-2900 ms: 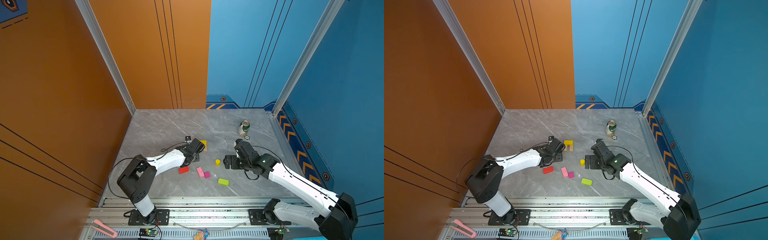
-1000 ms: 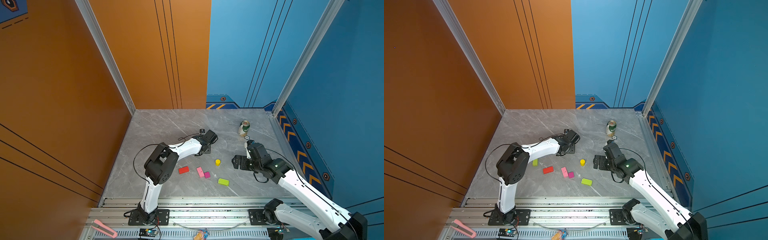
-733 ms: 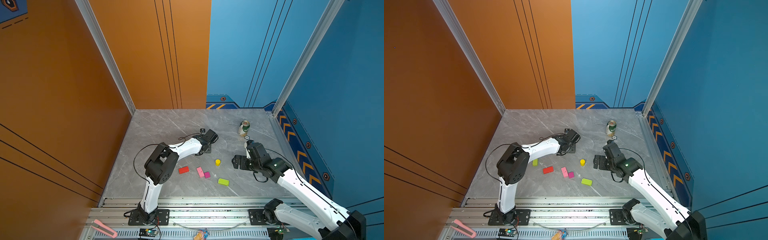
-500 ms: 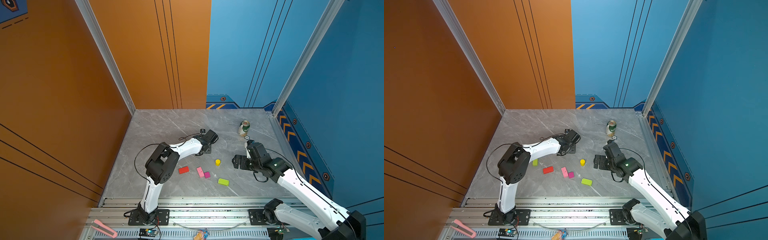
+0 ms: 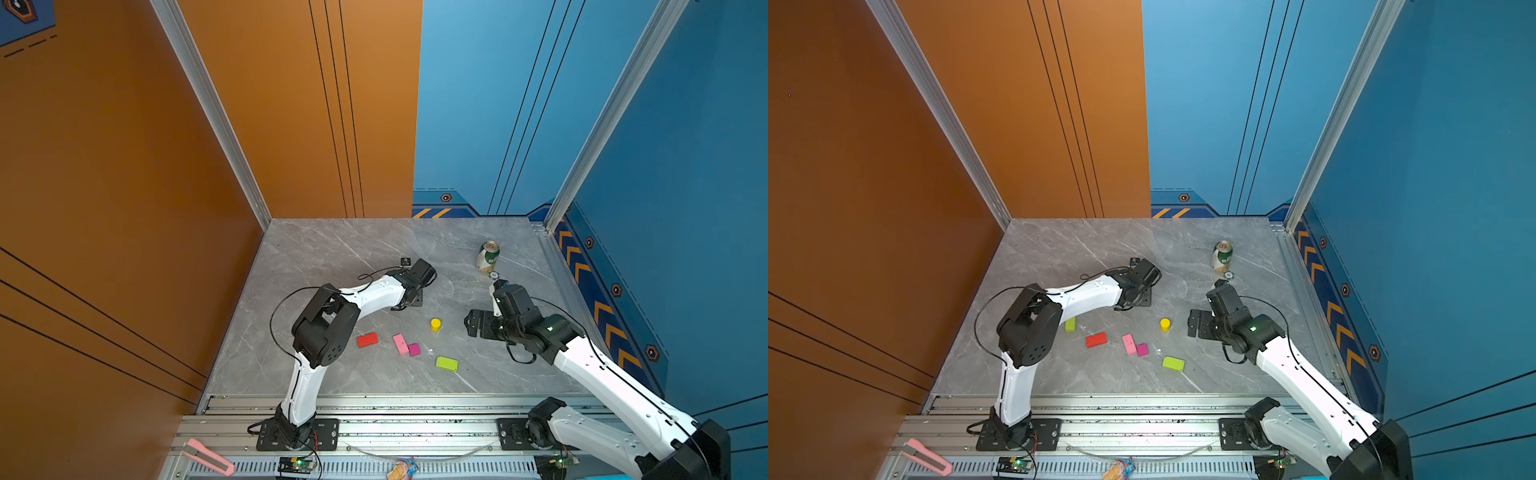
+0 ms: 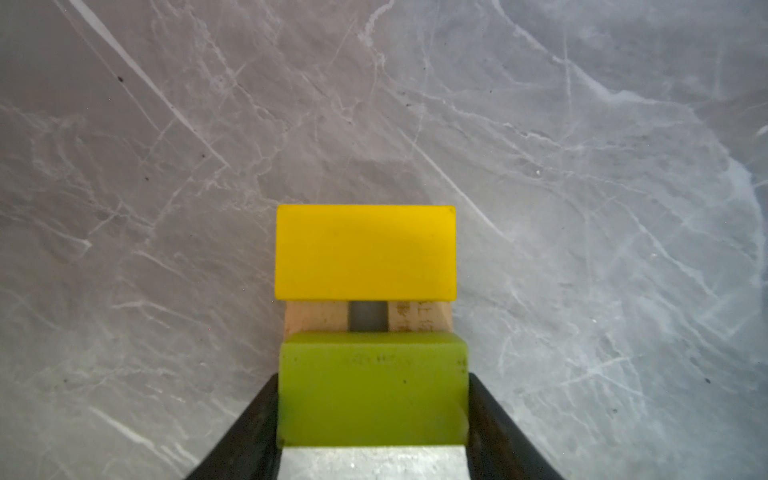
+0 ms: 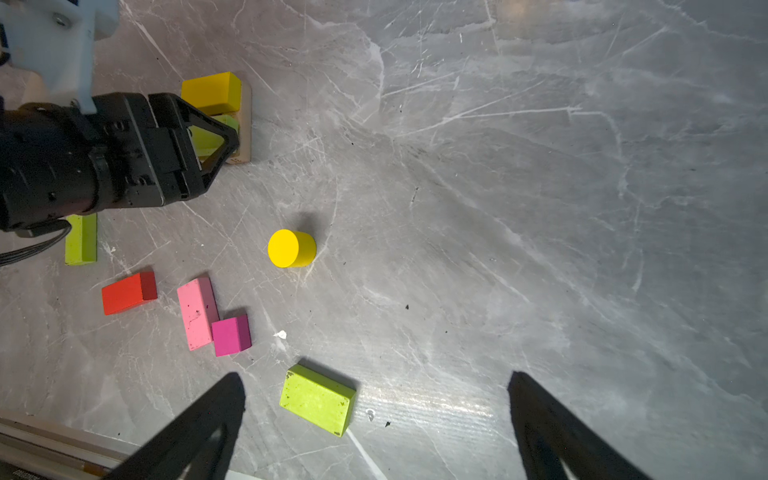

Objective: Build the wood block tower

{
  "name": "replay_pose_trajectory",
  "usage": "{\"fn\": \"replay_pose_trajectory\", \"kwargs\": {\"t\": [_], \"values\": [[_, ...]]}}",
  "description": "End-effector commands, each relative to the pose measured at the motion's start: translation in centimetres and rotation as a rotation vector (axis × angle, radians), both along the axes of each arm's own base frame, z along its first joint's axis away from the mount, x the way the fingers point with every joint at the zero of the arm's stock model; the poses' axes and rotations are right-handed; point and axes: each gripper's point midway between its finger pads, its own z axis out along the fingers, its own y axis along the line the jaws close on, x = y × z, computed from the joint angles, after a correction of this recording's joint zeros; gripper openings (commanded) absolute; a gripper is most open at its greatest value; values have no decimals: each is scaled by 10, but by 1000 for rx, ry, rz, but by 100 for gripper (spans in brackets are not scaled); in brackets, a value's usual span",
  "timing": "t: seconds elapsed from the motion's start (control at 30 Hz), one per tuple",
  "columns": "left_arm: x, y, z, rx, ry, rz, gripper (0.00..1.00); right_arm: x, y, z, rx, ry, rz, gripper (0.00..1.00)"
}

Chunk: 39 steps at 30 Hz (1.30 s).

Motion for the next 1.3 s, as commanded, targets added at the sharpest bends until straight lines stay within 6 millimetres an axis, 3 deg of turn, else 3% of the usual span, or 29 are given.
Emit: {"fn": "replay_pose_trajectory", "kwargs": {"t": [0.0, 0.5, 0.77, 0.87, 1.27], "values": [[2, 0, -5, 3, 24, -8, 55, -4, -1, -10, -13, 31, 22, 100], [4, 0, -7, 5, 28, -8, 66, -4, 0, -13, -9, 38, 23, 100], [5, 2, -4, 8, 22, -7, 81, -4, 0, -12, -4, 39, 19, 100], [5, 3, -2, 8, 14, -4, 94, -4, 0, -11, -1, 39, 17, 100], [-2, -17, 23, -22, -25, -64, 95, -6, -1, -8, 3, 33, 14, 100]]}}
